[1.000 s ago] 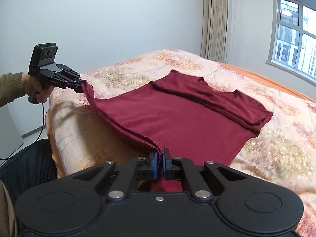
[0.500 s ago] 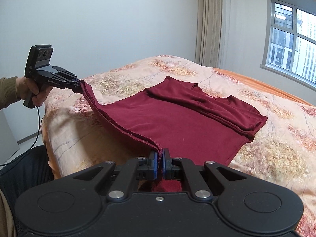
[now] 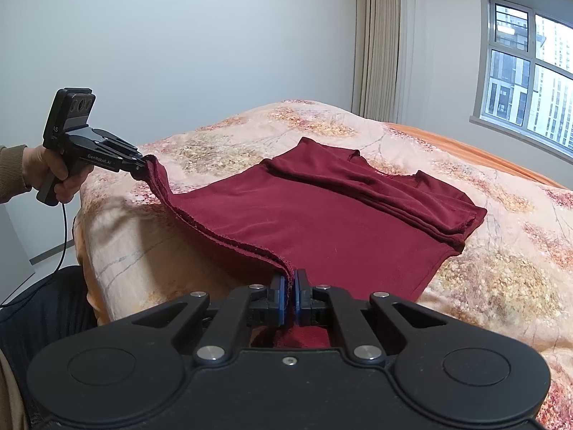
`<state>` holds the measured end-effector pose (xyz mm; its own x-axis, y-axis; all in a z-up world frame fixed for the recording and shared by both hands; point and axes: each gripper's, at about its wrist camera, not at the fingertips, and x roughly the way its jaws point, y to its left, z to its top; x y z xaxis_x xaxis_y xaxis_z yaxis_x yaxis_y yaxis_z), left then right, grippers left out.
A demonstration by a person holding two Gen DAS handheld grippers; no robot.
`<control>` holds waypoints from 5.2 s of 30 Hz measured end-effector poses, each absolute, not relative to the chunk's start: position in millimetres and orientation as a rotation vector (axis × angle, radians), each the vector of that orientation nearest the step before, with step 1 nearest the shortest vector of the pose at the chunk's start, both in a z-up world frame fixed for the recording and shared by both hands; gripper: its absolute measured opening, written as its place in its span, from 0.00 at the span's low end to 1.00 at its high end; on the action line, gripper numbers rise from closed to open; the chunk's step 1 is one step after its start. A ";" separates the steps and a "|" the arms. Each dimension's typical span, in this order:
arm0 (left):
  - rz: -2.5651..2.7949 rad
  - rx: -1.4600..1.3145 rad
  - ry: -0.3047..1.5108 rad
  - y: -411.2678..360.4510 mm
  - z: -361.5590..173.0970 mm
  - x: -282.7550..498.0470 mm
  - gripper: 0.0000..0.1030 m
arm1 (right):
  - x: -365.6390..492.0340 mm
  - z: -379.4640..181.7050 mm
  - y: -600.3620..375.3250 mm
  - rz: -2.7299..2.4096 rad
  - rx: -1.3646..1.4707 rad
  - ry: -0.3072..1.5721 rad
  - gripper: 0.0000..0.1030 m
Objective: Fold small clothes
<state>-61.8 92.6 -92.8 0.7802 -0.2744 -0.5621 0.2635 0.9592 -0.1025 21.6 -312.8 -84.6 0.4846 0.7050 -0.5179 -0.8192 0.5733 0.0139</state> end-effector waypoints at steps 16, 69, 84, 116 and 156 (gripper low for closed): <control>-0.296 -0.067 0.553 106.5 -63.3 -15.4 0.10 | 62.7 -57.0 -303.3 0.923 -0.267 0.456 0.04; -0.041 -0.408 0.675 195.8 -135.6 344.7 0.55 | 464.5 -127.1 -229.6 0.684 -0.052 0.767 0.33; -0.234 -0.285 0.657 159.5 -119.2 270.3 0.64 | 395.6 -110.2 -262.0 0.795 0.163 0.710 0.54; -0.265 -0.028 0.699 148.5 -158.2 139.5 0.39 | 227.1 -143.9 -338.0 0.721 0.120 0.690 0.40; -0.346 -0.120 0.631 107.2 -123.0 175.7 0.72 | 225.7 -101.0 -291.5 0.741 0.104 0.616 0.51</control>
<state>175.7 107.2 -123.0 0.7523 -0.3522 -0.5568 0.2799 0.9359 -0.2138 225.7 -291.5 -101.0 0.5710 0.6603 -0.4878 -0.6009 0.7410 0.2996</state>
